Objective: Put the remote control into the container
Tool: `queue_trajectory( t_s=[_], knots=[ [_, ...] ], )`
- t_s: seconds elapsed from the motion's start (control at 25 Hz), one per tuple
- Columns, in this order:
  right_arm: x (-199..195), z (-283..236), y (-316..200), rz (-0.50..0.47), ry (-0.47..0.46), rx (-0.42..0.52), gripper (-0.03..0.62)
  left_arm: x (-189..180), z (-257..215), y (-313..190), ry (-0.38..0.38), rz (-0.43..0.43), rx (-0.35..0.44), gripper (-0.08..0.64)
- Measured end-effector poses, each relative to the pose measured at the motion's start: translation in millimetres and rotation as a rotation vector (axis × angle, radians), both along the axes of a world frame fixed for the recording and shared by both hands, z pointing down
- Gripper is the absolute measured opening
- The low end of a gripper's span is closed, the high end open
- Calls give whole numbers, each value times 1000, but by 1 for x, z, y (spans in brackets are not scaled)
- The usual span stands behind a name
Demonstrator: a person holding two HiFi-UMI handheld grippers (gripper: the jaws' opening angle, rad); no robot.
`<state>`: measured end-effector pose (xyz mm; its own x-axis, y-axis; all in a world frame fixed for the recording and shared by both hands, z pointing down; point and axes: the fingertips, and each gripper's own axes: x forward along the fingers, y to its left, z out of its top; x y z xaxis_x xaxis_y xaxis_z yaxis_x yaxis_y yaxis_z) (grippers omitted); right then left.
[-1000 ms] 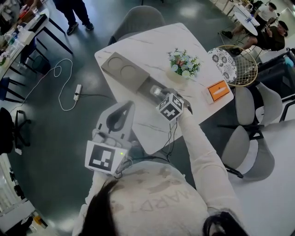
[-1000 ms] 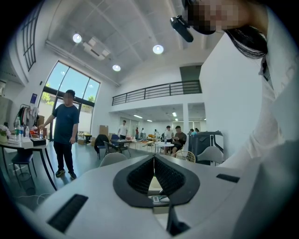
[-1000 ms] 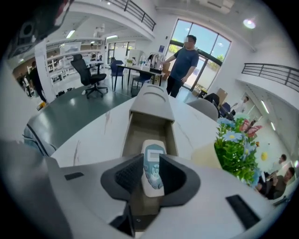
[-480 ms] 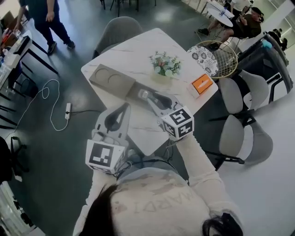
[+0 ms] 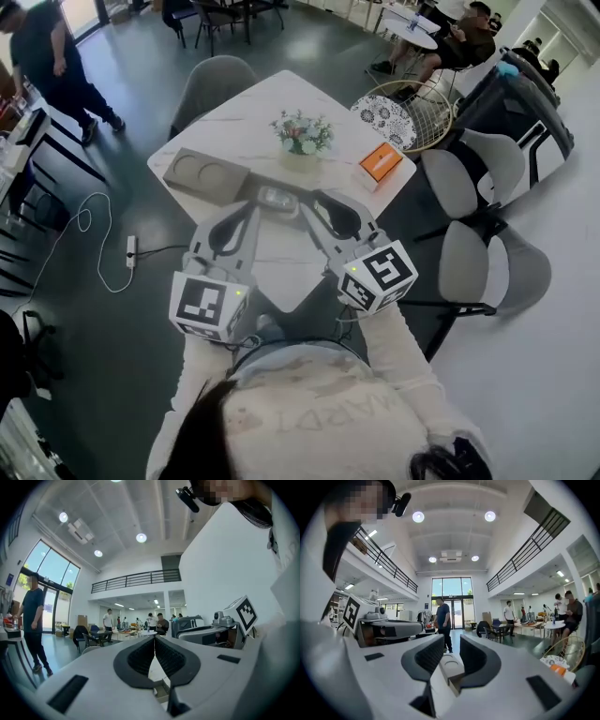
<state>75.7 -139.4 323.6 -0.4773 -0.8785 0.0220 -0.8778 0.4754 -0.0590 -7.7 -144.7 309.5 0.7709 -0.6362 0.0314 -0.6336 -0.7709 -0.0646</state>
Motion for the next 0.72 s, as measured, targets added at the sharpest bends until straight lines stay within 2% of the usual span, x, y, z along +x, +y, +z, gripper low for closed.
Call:
queue_trajectory(
  t_s=[0.44, 0.72],
  knots=[
    [43, -29, 89, 22, -19, 62, 106, 36, -17, 89, 9, 8, 9, 14],
    [51, -34, 136, 5, -47, 89, 68, 39, -27, 135, 9, -27, 34, 14]
  ],
)
